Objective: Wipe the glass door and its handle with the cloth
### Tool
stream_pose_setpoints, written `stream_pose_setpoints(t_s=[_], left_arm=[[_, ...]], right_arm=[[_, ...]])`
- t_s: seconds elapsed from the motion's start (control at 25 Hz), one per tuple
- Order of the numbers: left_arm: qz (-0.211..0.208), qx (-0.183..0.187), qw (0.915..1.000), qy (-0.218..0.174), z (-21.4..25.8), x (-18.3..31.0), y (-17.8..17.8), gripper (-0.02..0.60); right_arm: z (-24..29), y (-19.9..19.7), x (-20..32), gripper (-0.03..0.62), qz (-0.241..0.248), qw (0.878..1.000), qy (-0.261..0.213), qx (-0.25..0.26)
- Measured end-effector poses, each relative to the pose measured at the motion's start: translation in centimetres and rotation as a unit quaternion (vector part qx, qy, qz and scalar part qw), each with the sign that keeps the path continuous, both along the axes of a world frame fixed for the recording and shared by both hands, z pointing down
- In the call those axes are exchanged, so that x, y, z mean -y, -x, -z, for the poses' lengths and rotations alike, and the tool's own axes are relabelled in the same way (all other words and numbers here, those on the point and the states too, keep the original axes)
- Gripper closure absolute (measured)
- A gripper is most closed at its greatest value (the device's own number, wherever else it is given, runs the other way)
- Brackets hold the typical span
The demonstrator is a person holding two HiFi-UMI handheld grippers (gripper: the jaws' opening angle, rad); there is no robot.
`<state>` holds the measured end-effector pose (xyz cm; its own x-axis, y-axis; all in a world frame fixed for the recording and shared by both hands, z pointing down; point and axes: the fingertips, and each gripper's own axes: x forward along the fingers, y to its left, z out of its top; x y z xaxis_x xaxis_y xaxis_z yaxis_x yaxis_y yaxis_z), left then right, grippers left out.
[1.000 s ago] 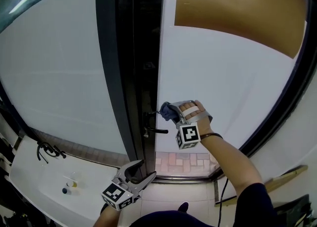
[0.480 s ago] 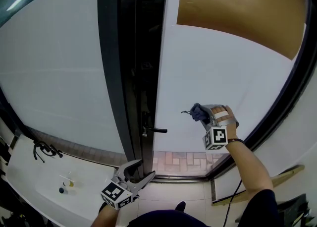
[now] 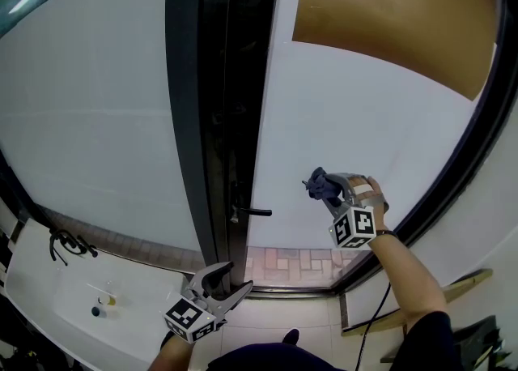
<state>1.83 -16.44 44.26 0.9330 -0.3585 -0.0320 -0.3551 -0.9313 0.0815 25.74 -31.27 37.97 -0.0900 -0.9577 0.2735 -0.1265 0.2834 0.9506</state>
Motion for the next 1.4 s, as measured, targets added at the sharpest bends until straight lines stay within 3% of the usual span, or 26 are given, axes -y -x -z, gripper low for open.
stream_pose_setpoints(t_s=[0.32,0.56,0.96,1.4], left_arm=[[0.02,-0.001,0.9998,0.001,0.3,-0.3,1.3,0.344],[0.024,-0.003,0.9997,-0.008,0.9,-0.4,1.4,0.344],[0.015,0.002,0.9998,-0.009,0.7,-0.7,0.6,0.344],[-0.008,0.01,0.9999,-0.001,0.1,-1.3,-1.1,0.344]], right_arm=[[-1.3,13.6,4.6,0.442,0.095,0.995,0.019,0.004],[-4.3,16.1,7.8,0.442,0.093,0.994,0.024,-0.051],[-6.7,10.4,6.4,0.444,0.063,0.991,0.028,-0.115],[-7.2,-2.7,2.1,0.444,-0.014,0.987,0.044,-0.152]])
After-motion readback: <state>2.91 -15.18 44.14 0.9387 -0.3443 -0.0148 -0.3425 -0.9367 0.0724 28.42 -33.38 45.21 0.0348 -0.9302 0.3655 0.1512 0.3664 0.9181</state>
